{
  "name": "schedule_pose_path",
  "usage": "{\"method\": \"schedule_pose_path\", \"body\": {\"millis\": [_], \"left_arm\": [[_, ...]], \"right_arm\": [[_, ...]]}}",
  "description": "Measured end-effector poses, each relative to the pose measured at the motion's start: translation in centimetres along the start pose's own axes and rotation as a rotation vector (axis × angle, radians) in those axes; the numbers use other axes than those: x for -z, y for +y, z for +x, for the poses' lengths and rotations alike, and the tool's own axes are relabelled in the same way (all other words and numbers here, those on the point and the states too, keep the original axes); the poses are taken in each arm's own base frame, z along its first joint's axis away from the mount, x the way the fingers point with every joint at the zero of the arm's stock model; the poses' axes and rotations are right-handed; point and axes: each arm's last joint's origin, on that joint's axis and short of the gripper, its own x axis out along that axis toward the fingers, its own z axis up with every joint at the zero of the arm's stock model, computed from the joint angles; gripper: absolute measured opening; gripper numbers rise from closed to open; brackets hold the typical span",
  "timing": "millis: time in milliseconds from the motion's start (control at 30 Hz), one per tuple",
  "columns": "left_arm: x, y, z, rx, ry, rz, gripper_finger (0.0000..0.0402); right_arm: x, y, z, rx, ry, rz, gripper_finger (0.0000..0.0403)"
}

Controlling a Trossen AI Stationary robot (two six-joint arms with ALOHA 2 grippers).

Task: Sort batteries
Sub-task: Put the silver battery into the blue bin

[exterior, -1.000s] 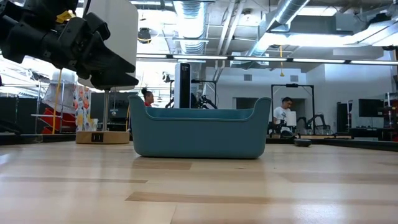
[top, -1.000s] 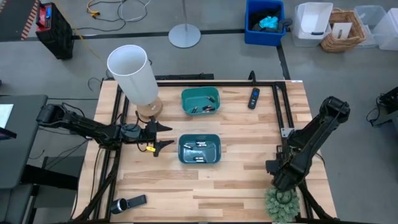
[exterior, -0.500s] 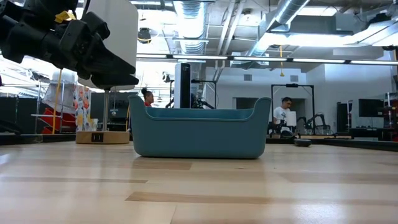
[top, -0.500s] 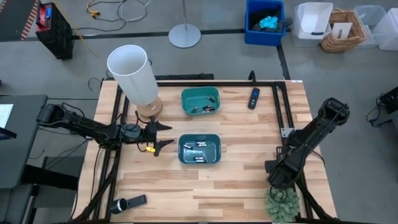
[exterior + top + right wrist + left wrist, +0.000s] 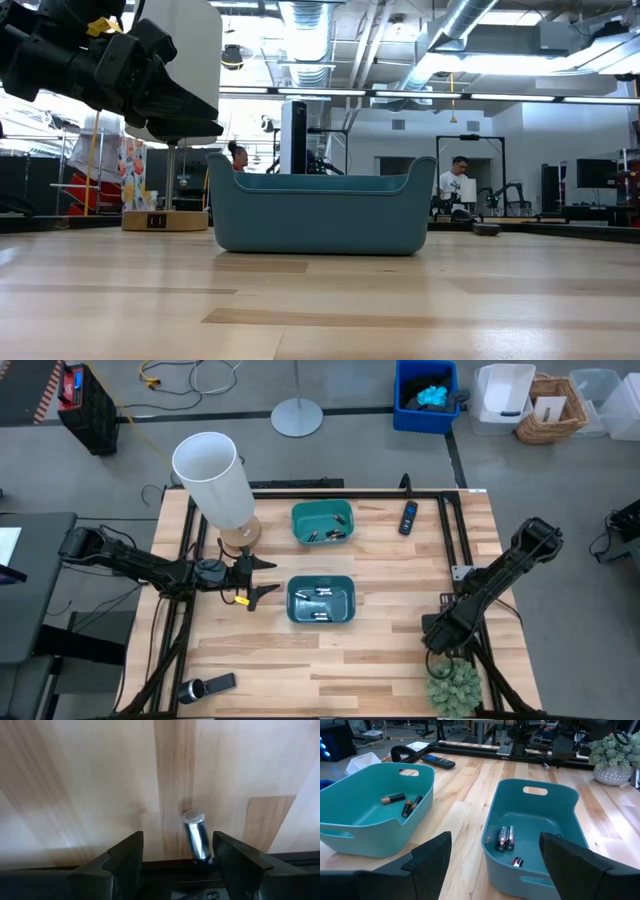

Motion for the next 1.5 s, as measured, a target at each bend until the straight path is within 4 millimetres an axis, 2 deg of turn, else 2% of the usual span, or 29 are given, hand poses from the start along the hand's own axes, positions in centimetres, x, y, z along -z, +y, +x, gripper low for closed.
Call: {"method": "schedule_pose_path", "body": {"millis": [233, 400, 700, 1000, 1133, 1500], "left_arm": [[0.0, 0.0, 0.0, 0.0, 0.0, 0.009, 0.0294], [0.0, 0.0, 0.0, 0.0, 0.0, 0.017, 0.0294], [0.0, 0.0, 0.0, 0.0, 0.0, 0.02, 0.0294], [0.0, 0.0, 0.0, 0.0, 0.0, 0.02, 0.0294], [0.0, 0.0, 0.0, 0.0, 0.0, 0.021, 0.0294], [0.0, 0.0, 0.0, 0.0, 0.0, 0.021, 0.0294]], "right_arm": [[-0.4, -0.5, 0.1, -0.006, 0.005, 0.001, 0.0237], [-0.6, -1.7, 1.2, -0.058, 0.056, 0.045, 0.0211], [-0.7, -2.2, 1.6, -0.055, 0.07, 0.011, 0.0195], [-0.9, -2.6, 1.6, -0.051, 0.074, 0.03, 0.0103], [-1.0, -2.9, 1.5, -0.056, 0.076, 0.037, 0.0074], [-1.6, -3.5, 1.4, -0.075, 0.071, 0.062, 0.0065]]}}
